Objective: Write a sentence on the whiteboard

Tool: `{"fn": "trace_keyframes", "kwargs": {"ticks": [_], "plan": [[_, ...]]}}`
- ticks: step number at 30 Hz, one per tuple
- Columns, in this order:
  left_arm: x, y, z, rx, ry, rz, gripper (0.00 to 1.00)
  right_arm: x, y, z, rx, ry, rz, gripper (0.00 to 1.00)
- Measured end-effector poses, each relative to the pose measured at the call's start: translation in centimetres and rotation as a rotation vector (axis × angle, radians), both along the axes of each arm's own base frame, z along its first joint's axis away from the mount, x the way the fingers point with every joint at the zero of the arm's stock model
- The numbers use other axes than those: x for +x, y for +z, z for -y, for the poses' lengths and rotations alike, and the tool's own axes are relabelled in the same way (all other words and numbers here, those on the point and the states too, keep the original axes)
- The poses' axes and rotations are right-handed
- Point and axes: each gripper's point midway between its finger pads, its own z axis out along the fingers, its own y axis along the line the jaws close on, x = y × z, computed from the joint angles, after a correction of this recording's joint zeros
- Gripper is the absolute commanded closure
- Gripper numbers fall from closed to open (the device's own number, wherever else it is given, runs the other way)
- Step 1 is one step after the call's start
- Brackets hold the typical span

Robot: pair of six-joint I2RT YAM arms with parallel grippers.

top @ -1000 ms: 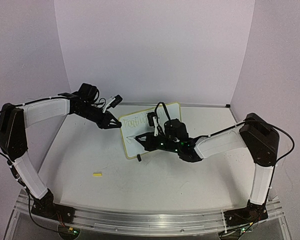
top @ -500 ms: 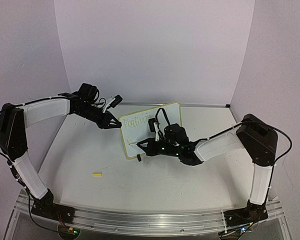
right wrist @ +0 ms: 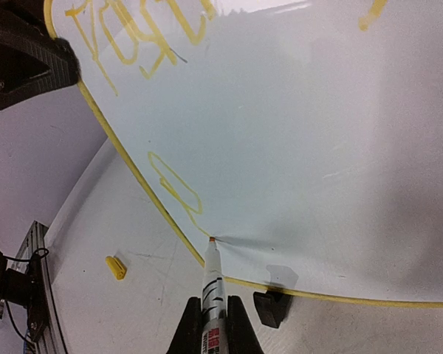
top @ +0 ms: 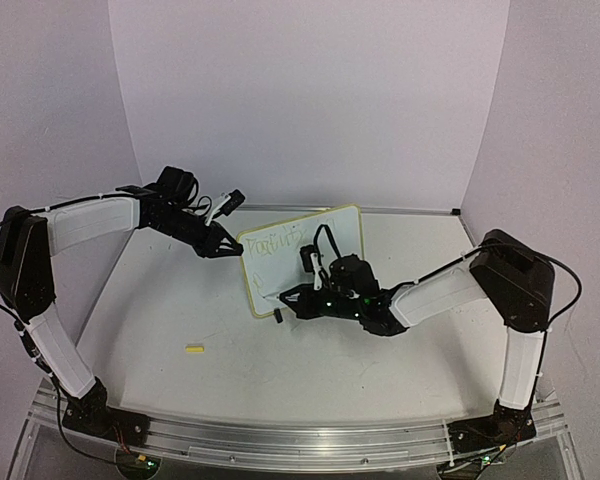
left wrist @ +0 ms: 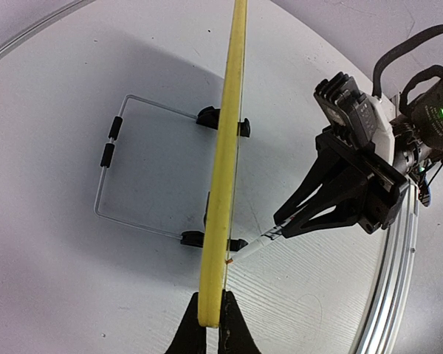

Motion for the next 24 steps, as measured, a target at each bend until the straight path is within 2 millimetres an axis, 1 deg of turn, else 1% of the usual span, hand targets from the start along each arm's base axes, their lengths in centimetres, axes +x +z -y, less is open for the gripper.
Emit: {"fn": "trace_keyframes", "kwargs": {"ticks": [4,7,11,14,16,24], "plan": [[0.0,0.0,0.0,0.000,0.000,0.000,1.00,-0.1,-1.0,1.0,-0.032,-0.027,-0.009,1.00],[0.0,0.0,0.0,0.000,0.000,0.000,1.00,-0.1,-0.8,1.2,-0.034,-0.036,-0.005,1.00],[0.0,0.0,0.0,0.000,-0.001,0.000,1.00,-0.4,0.7,1.3,-0.001,-0.025,0.019,1.00],[0.0,0.0,0.0,0.000,-0.001,0.000,1.00,-0.4,2.6,1.2,0.041,-0.018,0.048,1.00],[0.0,0.0,0.0,0.000,-0.001,0.000,1.00,-0.3,3.5,1.1,0.061,-0.017,0.065,1.00],[0.0,0.0,0.0,0.000,-0.001,0.000,1.00,0.0,4.4,0.8,0.075,-0.023,0.081,1.00]]}}
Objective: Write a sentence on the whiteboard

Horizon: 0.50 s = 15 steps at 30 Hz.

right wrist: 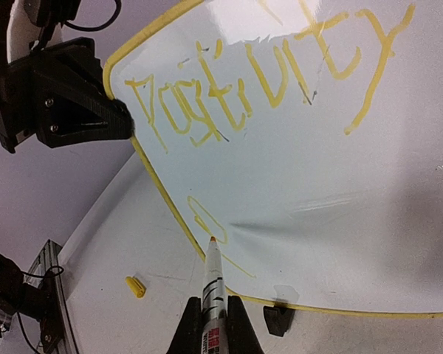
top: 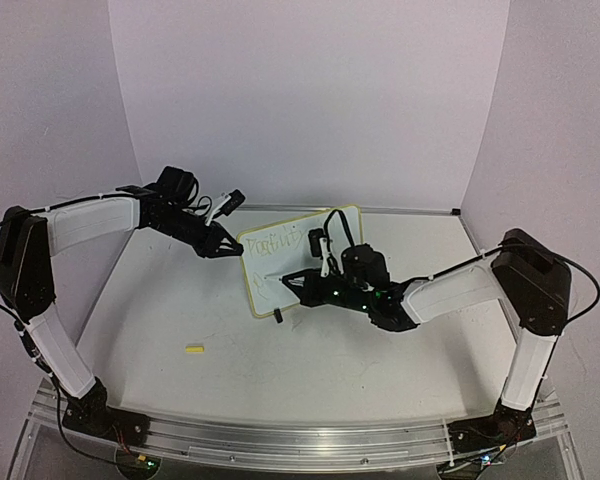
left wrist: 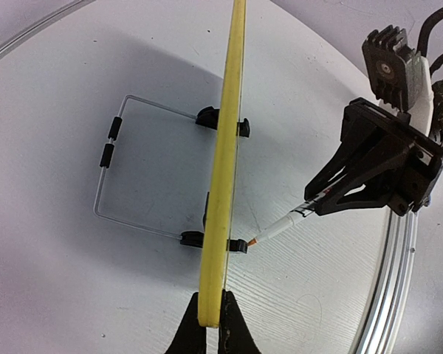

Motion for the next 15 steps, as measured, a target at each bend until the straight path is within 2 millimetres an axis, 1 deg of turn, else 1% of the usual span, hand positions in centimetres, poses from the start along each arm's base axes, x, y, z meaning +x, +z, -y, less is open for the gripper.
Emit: {"fn": "trace_keyframes", "kwargs": {"ticks": [4,8,11,15], "plan": [[0.0,0.0,0.0,0.000,0.000,0.000,1.00,0.5,1.0,-0.3,0.015,-0.009,0.017,1.00],[0.0,0.0,0.0,0.000,0.000,0.000,1.00,0.9,1.3,-0.6,0.014,-0.018,0.023,1.00],[0.0,0.0,0.0,0.000,0.000,0.000,1.00,1.3,0.9,-0.6,0.006,-0.025,0.020,1.00],[0.0,0.0,0.0,0.001,0.001,0.000,1.00,1.5,-0.2,-0.5,-0.016,-0.029,0.003,1.00]]}}
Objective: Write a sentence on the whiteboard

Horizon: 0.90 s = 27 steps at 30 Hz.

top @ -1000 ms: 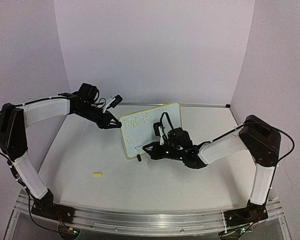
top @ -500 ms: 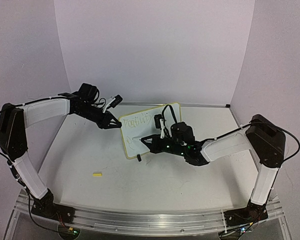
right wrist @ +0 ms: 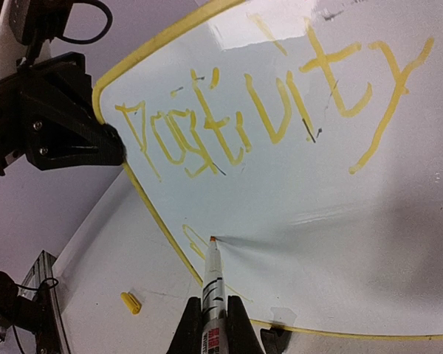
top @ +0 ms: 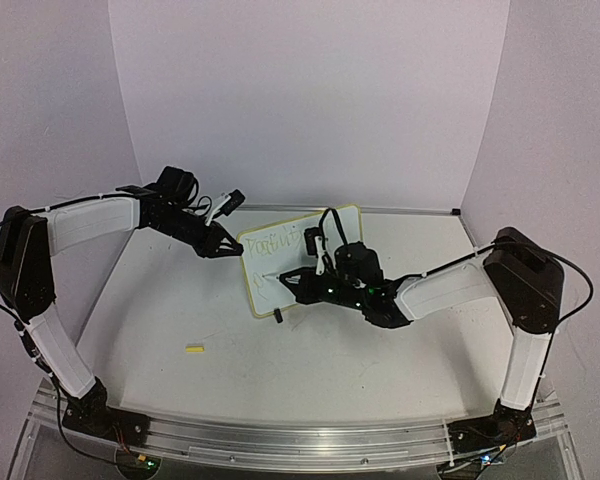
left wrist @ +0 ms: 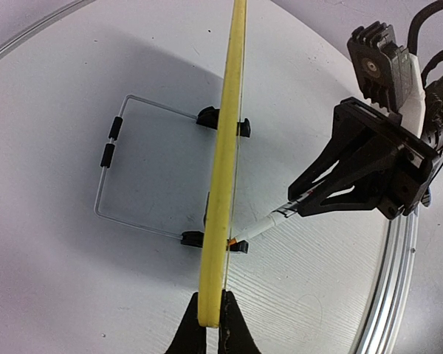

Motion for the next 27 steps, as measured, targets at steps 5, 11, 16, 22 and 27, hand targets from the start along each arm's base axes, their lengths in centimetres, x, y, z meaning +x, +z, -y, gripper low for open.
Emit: {"fn": "trace_keyframes", "kwargs": {"ticks": [5,11,16,22,27], "plan": [[0.0,0.0,0.0,0.000,0.001,0.000,1.00,0.0,-0.2,0.0,0.000,-0.003,-0.008,1.00],[0.0,0.0,0.0,0.000,0.001,0.000,1.00,-0.1,-0.5,0.2,0.000,-0.009,-0.022,1.00],[0.0,0.0,0.0,0.000,0.001,0.000,1.00,-0.4,-1.7,0.7,-0.019,-0.018,-0.047,1.00],[0.0,0.0,0.0,0.000,0.001,0.000,1.00,-0.4,-2.1,0.9,-0.026,-0.024,-0.060,1.00],[0.0,0.0,0.0,0.000,0.001,0.000,1.00,-0.4,-2.1,0.9,-0.026,-0.028,-0.060,1.00]]}}
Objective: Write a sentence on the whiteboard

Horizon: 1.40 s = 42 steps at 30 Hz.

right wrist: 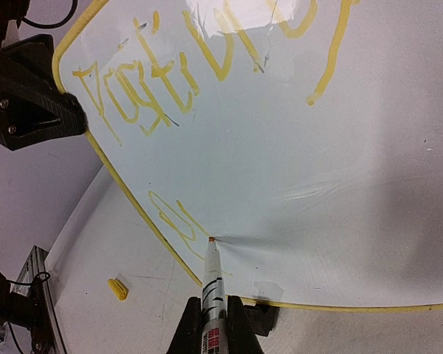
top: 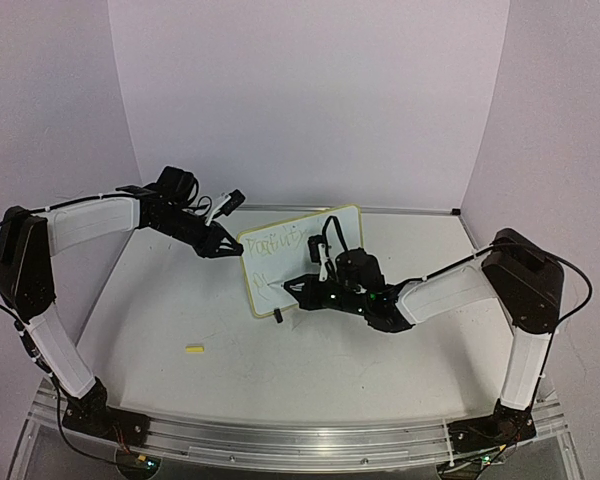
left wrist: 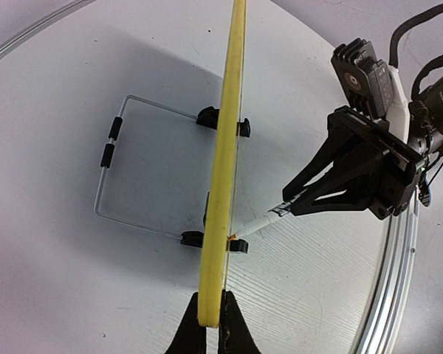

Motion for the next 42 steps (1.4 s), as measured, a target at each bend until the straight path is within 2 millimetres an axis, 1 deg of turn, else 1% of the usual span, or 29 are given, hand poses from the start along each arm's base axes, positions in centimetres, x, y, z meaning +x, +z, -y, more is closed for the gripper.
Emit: {"fn": "trace_keyframes", "kwargs": {"ticks": [13,23,32,38,42], "plan": [[0.0,0.0,0.0,0.000,0.000,0.000,1.00,0.2,0.3,0.1,-0.006,-0.010,0.003,1.00],[0.0,0.0,0.0,0.000,0.000,0.000,1.00,0.8,2.1,0.4,0.008,-0.037,0.040,1.00],[0.0,0.0,0.0,0.000,0.001,-0.001,1.00,0.9,2.2,0.4,0.011,-0.034,0.046,1.00],[0.0,0.0,0.0,0.000,0.000,0.000,1.00,0.9,3.7,1.3,0.037,-0.048,0.074,1.00],[0.0,0.0,0.0,0.000,0.000,0.000,1.00,1.1,4.1,1.5,0.048,-0.055,0.084,1.00]]}}
